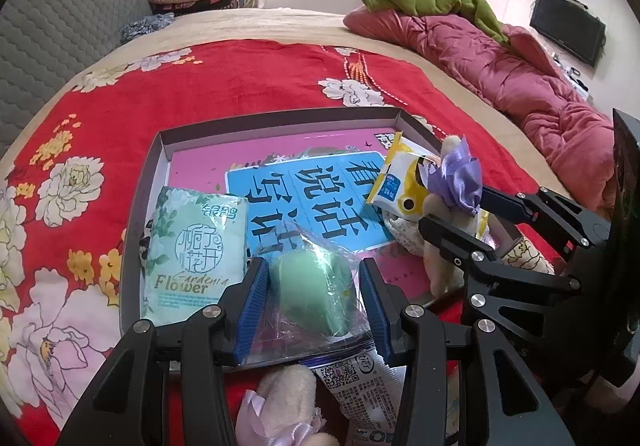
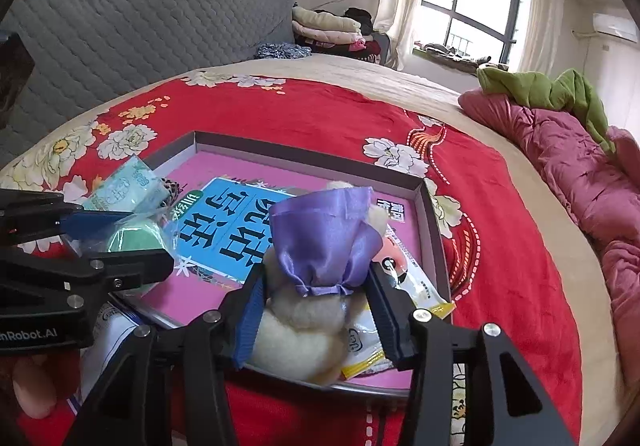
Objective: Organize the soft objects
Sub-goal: 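Lower the bunny into the box and open the right tool while the left tool lowers the ball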
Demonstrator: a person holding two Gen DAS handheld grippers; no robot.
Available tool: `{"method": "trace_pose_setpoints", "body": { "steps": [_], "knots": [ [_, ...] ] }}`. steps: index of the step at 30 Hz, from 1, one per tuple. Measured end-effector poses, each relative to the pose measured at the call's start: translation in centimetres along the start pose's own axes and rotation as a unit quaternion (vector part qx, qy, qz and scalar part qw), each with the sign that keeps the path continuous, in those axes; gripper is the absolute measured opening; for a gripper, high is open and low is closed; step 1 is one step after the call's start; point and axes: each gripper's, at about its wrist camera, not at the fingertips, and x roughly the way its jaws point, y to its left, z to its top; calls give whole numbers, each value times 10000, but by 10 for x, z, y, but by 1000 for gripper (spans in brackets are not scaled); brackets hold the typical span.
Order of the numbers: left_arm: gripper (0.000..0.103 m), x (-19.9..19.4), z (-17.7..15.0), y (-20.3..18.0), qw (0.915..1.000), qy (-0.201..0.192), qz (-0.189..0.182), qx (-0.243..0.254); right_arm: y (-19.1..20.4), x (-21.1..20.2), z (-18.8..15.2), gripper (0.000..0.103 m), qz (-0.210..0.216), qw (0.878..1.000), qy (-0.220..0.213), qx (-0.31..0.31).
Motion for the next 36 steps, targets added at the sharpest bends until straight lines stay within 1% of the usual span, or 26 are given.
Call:
{"method": "trace_pose_setpoints", "body": {
  "steps": [5, 9, 19, 23, 27, 30, 32, 34, 36],
  "knots": [
    [49, 2, 0, 2, 10000, 28, -27, -65, -3, -1, 0, 54, 122, 9998, 9, 136],
    [49, 2, 0, 3, 10000, 29, -25, -60, -5, -3, 2, 60, 318, 9992, -6, 245],
    [50, 4, 0, 0, 10000, 71, -3, 22, -6, -7, 4, 61, 288, 9993, -19, 242],
    [51, 6, 0, -1, 9999, 85, 1, 55, -9, -13, 6, 61, 330, 9988, -140, 327],
    [55, 9, 0, 1, 9999, 161, -30, -7, -14, -18, 9, 61, 370, 9982, -240, 412],
    [56, 11, 0, 2, 9998, 183, -83, -61, -15, -18, 10, 61, 398, 9978, -239, 470],
    [58, 11, 0, 3, 9997, 180, -144, -111, -17, -18, 10, 61, 405, 9977, -235, 495],
    [62, 10, 0, 4, 9995, 162, -220, -164, -18, -19, 10, 61, 404, 9974, -255, 535],
    [63, 9, 1, 5, 9993, 157, -295, -192, -20, -20, 10, 61, 421, 9971, -281, 570]
  ]
}}
